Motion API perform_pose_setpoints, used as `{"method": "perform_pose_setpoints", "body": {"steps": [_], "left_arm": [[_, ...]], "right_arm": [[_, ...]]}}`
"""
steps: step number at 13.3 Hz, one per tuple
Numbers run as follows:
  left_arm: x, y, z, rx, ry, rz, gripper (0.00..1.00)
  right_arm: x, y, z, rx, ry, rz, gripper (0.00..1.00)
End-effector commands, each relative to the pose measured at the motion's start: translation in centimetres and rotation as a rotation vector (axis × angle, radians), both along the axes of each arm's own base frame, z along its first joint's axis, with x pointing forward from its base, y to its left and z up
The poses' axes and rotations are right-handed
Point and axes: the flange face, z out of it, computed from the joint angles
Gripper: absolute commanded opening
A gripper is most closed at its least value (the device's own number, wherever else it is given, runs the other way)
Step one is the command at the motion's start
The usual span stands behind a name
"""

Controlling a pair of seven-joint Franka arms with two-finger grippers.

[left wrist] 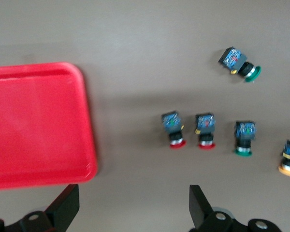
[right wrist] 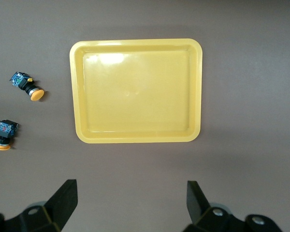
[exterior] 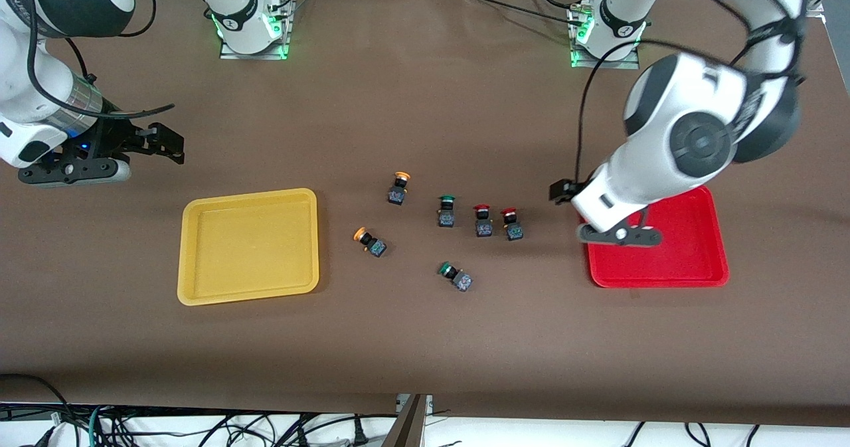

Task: Place red and yellow buttons in trays
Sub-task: 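Reach the left gripper down to a red-capped button, then close the left gripper on the red-capped button and lift it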

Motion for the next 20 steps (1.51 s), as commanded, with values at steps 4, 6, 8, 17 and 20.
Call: {"method": "perform_pose_setpoints", "body": {"steps": [4,6,8,17,20], "left_arm": [[2.4,-1.8,-9.4,-0.06,0.025,0.105,1.0],[2.6,-2.0,-13.1,-0.05,0.021,0.104,1.0],[1.3,-1.6,-16.8,-0.045,0.024,0.115,1.0],[-2.2,-4.8,-22.5,-0.023,-0.021,0.266,1.0],[-2.6,-5.0,-23.0,0.008,-0.041,0.277,1.0]], "right_arm": [[0.4,0.1,0.5,0.004,-0.005,-0.008,1.0],[0.4,0.1,0.5,0.004,-0.004,-0.008,1.0],[0.4,0.1,0.5,0.004,-0.004,-0.008,1.0],[0.4,0.1,0.5,0.002,-0.004,-0.007,1.0],[0.4,0.1,0.5,0.004,-0.004,-0.008,1.0]]}}
